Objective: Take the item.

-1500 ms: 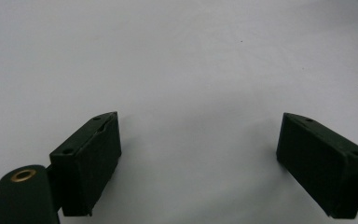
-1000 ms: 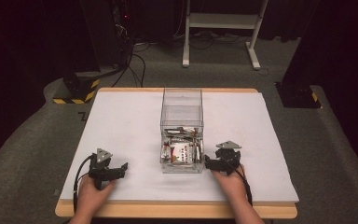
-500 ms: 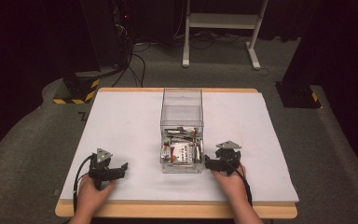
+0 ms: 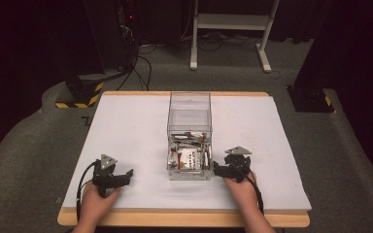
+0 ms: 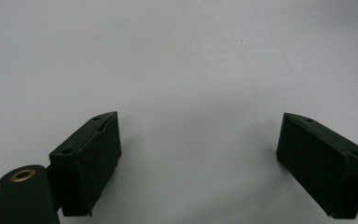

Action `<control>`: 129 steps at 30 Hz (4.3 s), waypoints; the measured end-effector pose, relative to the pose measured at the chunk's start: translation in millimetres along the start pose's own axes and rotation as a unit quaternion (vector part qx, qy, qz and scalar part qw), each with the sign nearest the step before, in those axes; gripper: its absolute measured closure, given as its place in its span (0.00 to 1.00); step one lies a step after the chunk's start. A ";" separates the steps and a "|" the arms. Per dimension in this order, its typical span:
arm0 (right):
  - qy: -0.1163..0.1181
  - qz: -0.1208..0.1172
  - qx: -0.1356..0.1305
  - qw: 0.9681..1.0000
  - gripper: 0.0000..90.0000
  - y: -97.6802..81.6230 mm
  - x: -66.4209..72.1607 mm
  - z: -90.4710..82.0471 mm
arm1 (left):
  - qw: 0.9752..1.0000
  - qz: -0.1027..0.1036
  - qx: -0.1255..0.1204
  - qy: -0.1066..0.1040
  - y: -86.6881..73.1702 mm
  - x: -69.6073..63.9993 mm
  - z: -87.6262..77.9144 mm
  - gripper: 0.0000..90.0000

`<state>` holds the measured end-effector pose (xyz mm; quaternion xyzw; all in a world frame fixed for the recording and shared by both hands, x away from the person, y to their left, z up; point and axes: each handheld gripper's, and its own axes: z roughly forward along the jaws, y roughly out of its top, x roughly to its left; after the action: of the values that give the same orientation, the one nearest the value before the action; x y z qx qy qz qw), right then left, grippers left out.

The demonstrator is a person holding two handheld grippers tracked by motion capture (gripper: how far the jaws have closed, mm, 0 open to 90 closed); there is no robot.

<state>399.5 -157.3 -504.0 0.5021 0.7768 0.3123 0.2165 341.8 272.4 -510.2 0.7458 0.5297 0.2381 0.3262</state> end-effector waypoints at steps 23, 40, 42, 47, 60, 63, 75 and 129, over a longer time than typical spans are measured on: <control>0.008 -0.023 -0.062 0.998 0.16 5.0 1.1 -22.1 | 1.000 0.001 0.001 0.000 0.1 0.3 -0.1 0.15; 0.000 -0.035 -0.116 0.993 0.16 10.2 3.1 -41.0 | 1.000 0.000 0.000 0.000 0.1 0.2 0.0 0.15; -0.002 -0.034 -0.122 0.992 0.16 10.8 3.1 -43.6 | 1.000 0.002 0.001 0.000 0.1 0.4 -0.1 0.15; -0.001 -0.037 -0.141 0.989 0.16 13.1 2.9 -50.1 | 1.000 0.001 0.000 0.000 0.1 0.3 0.0 0.15; -0.003 -0.049 -0.172 0.984 0.16 18.0 6.8 -65.3 | 1.000 0.001 0.000 0.000 0.1 0.3 0.0 0.15; -0.003 -0.051 -0.175 0.983 0.16 18.6 7.6 -66.9 | 1.000 0.001 0.000 0.000 0.1 0.3 0.0 0.15; 0.005 -0.062 -0.190 0.980 0.16 22.0 16.0 -75.0 | 1.000 0.000 0.000 -0.001 0.0 0.3 0.0 0.15; 0.099 -0.108 -0.180 0.973 0.23 30.7 76.9 -73.8 | 1.000 0.001 0.000 -0.001 0.1 0.3 0.0 0.15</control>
<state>340.4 -97.5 -431.7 0.3348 0.7752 0.4698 0.2575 341.9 272.7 -510.2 0.7464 0.5291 0.2377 0.3262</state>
